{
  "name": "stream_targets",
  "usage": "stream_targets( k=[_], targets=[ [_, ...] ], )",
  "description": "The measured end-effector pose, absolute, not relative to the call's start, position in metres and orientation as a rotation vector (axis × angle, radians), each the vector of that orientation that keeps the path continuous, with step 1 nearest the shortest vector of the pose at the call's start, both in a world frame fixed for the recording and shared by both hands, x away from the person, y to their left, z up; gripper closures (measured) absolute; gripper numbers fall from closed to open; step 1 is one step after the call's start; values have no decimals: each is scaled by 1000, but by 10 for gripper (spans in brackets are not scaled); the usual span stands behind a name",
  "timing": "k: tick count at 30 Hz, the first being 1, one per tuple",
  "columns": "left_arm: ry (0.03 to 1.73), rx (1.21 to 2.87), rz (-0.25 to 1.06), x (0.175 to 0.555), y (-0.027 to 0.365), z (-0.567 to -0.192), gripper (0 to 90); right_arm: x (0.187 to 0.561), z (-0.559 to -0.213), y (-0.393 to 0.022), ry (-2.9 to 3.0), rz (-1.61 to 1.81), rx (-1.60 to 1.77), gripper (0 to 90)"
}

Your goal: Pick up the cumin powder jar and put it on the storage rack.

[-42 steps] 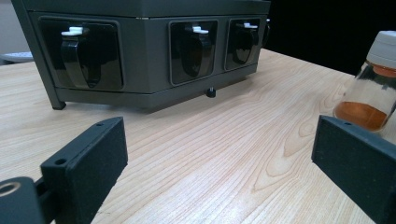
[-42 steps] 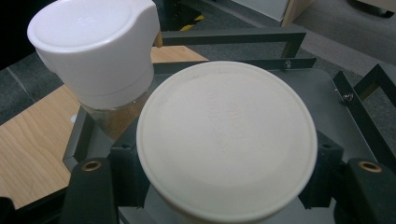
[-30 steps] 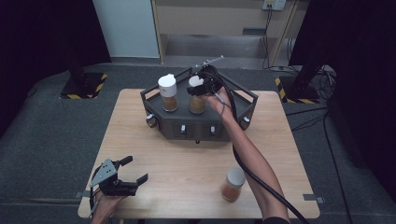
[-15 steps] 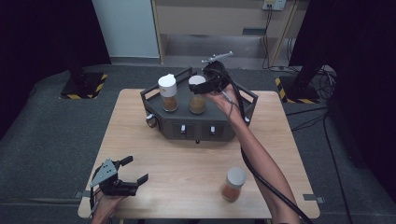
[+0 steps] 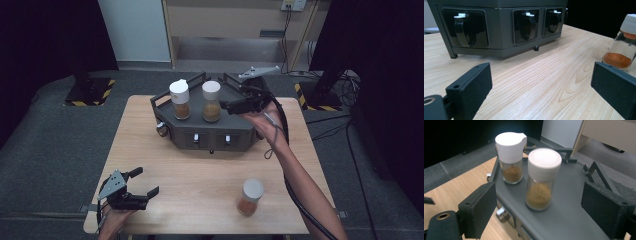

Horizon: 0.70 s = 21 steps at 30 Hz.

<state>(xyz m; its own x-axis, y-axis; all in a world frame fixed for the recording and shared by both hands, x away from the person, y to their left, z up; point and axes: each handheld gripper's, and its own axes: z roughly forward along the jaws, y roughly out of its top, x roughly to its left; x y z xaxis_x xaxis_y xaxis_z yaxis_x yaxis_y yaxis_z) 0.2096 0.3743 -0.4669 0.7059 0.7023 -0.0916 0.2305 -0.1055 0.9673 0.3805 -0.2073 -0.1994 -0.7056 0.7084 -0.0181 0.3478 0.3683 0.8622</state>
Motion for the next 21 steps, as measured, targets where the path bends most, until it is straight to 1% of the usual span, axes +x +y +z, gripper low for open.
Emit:
stream_targets(
  k=[12, 21],
  targets=[
    [761, 1673, 475, 210, 374, -467, 23, 335, -211, -254, 2225, 1306, 933, 113],
    [761, 1675, 473, 210, 374, -467, 22, 295, -232, -291, 2157, 1367, 918, 103]
  ],
)
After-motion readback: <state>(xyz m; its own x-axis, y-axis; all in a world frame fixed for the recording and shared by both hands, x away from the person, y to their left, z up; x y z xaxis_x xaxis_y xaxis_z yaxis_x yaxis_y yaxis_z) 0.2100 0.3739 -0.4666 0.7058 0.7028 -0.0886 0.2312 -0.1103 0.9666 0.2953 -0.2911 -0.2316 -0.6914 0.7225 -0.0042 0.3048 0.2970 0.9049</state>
